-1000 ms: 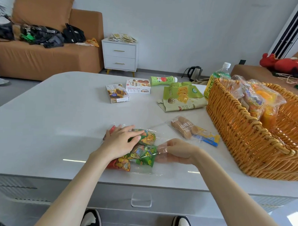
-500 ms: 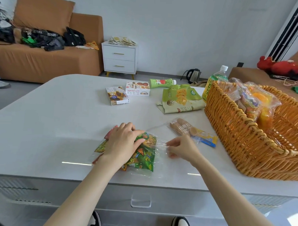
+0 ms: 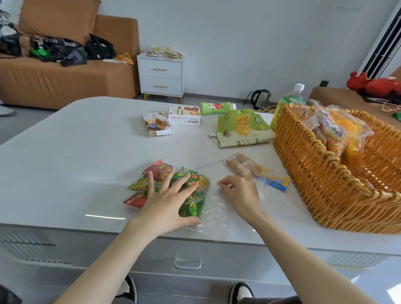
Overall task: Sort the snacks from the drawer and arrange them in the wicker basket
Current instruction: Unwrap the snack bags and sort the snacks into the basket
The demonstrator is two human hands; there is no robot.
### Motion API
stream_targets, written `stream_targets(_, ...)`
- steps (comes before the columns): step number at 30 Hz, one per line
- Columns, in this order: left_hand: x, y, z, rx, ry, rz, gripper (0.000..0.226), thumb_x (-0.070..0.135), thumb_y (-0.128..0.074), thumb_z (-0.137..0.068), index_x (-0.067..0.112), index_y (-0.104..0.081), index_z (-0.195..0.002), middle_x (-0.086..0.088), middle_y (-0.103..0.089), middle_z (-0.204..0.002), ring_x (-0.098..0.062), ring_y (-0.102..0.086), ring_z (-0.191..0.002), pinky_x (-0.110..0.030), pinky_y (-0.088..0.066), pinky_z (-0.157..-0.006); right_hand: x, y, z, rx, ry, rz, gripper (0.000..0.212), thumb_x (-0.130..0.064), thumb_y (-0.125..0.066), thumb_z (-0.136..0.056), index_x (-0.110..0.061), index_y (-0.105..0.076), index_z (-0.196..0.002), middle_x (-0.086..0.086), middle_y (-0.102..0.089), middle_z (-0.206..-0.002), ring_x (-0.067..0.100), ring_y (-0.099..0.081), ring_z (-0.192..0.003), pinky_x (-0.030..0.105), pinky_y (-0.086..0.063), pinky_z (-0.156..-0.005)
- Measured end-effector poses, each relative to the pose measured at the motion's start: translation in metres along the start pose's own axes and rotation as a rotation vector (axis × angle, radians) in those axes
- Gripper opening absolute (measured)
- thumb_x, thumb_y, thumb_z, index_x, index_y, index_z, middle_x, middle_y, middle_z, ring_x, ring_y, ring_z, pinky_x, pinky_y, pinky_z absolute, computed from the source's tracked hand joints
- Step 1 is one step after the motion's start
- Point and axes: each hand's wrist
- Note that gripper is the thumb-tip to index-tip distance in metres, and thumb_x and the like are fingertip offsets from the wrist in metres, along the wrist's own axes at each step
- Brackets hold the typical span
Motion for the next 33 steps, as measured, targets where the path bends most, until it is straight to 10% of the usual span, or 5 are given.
stream_targets(11,-0.039,0.007,0.004,0.195,-0.114,0.208,0.07,0.019,-0.059,-0.092,0.049,-0.021,-0.141,0.011,-0.012,-0.158,-0.017,-0.001,-0.148,-0.035,-0.008,-0.12,-0.003,0.029,0.029,-0.201,0.3,0.152,0.014,-0.016,-0.057,-0.085,-0.016,-0.059,-0.099,-0.002,-0.057,-0.114,0.024,-0.058,-0.097,0.036,-0.048,-0.07)
stream_targets(17,-0.035,-0.005,0.037,-0.047,-0.232,0.116,0.108,0.083,-0.054,-0.064,0.047,0.009,-0.145,0.027,0.027,-0.147,0.001,0.035,-0.134,-0.028,0.018,-0.111,-0.008,0.042,0.044,-0.417,0.478,0.309,0.091,0.008,-0.044,-0.07,-0.037,-0.023,-0.146,-0.02,-0.01,-0.158,0.006,-0.014,-0.144,0.019,-0.038,-0.077)
stream_targets(20,-0.046,-0.018,0.045,-0.061,-0.234,-0.05,0.117,0.075,-0.062,-0.065,0.04,0.018,-0.143,0.024,0.032,-0.145,-0.003,0.035,-0.135,-0.028,0.02,-0.112,-0.008,0.039,0.047,-0.508,0.538,0.4,0.11,0.015,-0.04,-0.071,-0.049,0.004,-0.149,-0.031,0.008,-0.155,0.002,-0.001,-0.146,0.017,-0.041,-0.083)
stream_targets(26,-0.059,-0.034,0.046,0.155,-0.351,-0.056,0.063,0.06,-0.019,-0.093,0.026,-0.053,-0.134,0.006,-0.041,-0.147,-0.018,-0.032,-0.138,-0.041,-0.039,-0.105,0.008,0.032,0.046,-0.47,0.598,0.419,0.073,-0.002,-0.037,-0.095,-0.044,-0.016,-0.15,-0.028,-0.003,-0.156,0.004,-0.011,-0.147,0.031,-0.046,-0.099)
stream_targets(33,-0.081,-0.044,0.061,0.116,-0.326,0.113,0.057,0.052,-0.03,-0.093,0.029,-0.04,-0.145,0.017,-0.034,-0.15,-0.004,-0.025,-0.141,-0.017,-0.009,-0.116,0.03,0.024,0.046,-0.43,0.558,0.26,0.042,-0.031,-0.04,-0.103,-0.046,-0.039,-0.142,-0.033,-0.026,-0.148,0.007,-0.027,-0.143,0.032,-0.04,-0.106)
Point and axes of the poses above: each hand's wrist, its own z-axis away from the middle knuckle, its own y-axis out of the back of the hand, x = y × z
